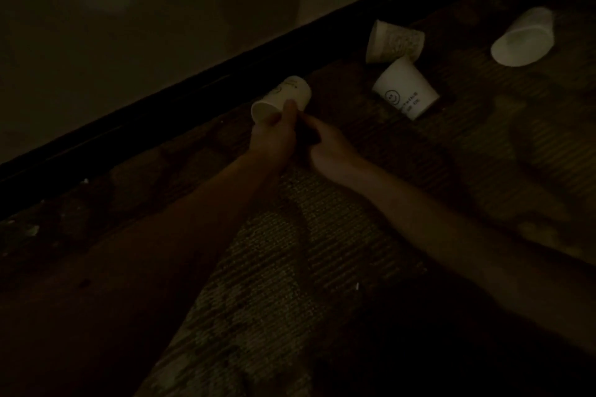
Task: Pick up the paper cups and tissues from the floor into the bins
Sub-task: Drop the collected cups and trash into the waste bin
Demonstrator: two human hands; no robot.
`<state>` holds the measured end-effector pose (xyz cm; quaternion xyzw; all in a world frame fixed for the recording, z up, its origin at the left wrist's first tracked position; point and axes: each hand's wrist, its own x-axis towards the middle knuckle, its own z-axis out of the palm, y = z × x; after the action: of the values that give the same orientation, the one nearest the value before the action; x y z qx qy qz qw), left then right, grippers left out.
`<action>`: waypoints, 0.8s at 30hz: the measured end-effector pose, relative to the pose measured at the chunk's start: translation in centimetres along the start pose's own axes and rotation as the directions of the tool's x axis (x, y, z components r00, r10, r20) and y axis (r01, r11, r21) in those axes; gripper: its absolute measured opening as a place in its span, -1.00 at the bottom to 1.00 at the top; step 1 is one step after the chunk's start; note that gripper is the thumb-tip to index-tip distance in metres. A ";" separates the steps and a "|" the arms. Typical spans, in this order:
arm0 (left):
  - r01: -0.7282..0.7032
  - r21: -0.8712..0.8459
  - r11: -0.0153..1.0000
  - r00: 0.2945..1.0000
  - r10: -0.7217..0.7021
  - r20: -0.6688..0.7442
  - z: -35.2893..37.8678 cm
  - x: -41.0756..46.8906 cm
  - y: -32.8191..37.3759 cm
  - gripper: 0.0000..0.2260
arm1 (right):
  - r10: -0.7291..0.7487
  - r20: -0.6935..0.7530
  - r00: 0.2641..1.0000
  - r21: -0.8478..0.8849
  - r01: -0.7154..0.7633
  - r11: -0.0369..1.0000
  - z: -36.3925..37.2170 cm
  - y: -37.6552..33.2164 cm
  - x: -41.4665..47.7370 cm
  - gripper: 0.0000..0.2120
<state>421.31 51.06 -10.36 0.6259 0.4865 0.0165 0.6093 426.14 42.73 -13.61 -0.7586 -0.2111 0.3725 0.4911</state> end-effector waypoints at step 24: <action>-0.436 0.410 0.801 0.899 0.371 0.231 2.4 -4.4 -3.7 -0.64 | 0.034 -0.536 0.844 -0.132 -0.123 0.984 -13.5 4.5 0.1 -0.46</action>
<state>418.25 45.72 -11.33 0.8389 0.2880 -0.0112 0.4616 436.40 32.93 -14.46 -0.8771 -0.0650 0.1497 0.4518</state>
